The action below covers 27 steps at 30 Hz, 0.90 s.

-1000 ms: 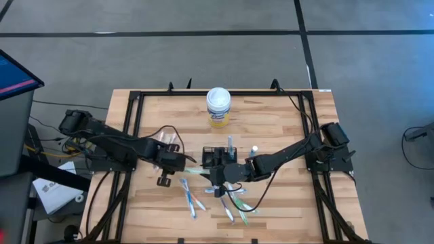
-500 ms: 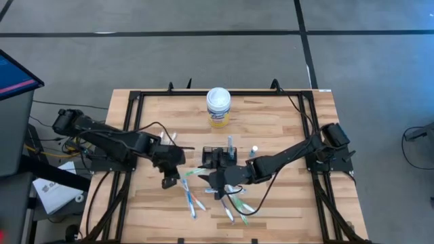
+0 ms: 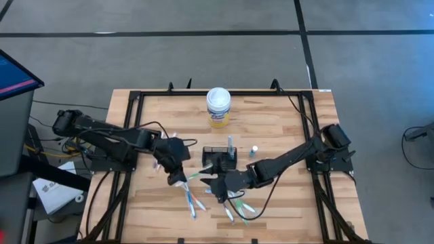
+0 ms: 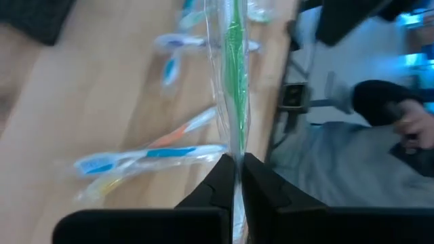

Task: Pick & Place toothbrushing station
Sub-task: Put the top right green toothbrush into the black mesh organizer

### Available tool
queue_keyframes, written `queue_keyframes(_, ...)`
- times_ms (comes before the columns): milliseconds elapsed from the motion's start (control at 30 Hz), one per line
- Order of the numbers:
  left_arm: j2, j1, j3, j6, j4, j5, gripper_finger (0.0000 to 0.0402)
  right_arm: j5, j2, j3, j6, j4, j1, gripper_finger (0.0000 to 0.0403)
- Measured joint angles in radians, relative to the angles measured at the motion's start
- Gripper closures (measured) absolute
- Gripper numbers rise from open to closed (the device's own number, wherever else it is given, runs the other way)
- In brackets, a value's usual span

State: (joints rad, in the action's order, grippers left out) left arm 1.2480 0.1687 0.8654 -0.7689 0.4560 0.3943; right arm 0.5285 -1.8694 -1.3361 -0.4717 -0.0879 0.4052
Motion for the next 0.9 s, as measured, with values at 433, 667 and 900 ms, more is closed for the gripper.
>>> queue_keyframes(433,0.000,-0.075,0.000,-0.045,-0.139,0.131,0.0396,0.082,0.000,0.000,-0.135,0.004,0.007,0.0255)
queue_keyframes(667,0.000,-0.092,0.000,-0.076,-0.197,0.155,0.0396,0.119,0.000,0.000,-0.189,-0.003,0.008,0.0251)
queue_keyframes(900,0.000,-0.092,0.000,-0.079,-0.228,0.155,0.0396,0.131,0.000,0.000,-0.213,-0.029,-0.001,0.0271)
